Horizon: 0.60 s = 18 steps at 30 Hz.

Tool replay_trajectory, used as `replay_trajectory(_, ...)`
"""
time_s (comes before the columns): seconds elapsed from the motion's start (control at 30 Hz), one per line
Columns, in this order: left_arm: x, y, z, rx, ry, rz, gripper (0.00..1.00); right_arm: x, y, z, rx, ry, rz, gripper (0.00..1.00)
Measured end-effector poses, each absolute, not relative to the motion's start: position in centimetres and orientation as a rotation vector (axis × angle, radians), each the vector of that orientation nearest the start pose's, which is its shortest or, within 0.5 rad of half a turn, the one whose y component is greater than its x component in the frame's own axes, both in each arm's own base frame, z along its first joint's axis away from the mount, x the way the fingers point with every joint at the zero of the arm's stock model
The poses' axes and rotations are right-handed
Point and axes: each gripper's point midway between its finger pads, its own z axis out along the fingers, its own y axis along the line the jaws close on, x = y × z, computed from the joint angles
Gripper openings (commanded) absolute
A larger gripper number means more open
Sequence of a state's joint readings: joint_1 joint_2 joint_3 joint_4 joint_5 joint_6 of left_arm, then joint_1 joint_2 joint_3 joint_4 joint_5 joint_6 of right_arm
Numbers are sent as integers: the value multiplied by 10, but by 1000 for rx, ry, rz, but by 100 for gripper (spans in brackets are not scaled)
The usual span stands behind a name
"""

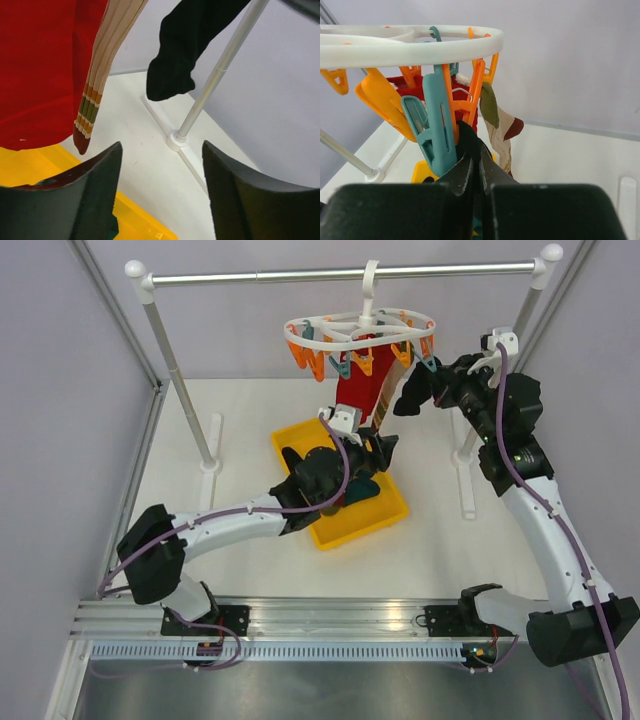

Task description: Remove the socks clipped to the hanger

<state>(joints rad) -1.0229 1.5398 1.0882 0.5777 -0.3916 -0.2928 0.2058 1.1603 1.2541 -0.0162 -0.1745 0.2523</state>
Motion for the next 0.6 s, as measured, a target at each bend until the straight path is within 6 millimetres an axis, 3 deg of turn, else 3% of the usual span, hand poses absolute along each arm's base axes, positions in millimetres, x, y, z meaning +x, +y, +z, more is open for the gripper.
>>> replay_trajectory(0.13,316,-415,308,232,1495,-748,77,377,121,418,-102,1528,504,2)
replay_trajectory(0.43,323,-432,343,219,1418,-723,78,365,122,414,-91,1576,521,1)
replay_trajectory(0.6,332,-446,346,229,1401,-696,78,362,125,411,-86,1599,534,1)
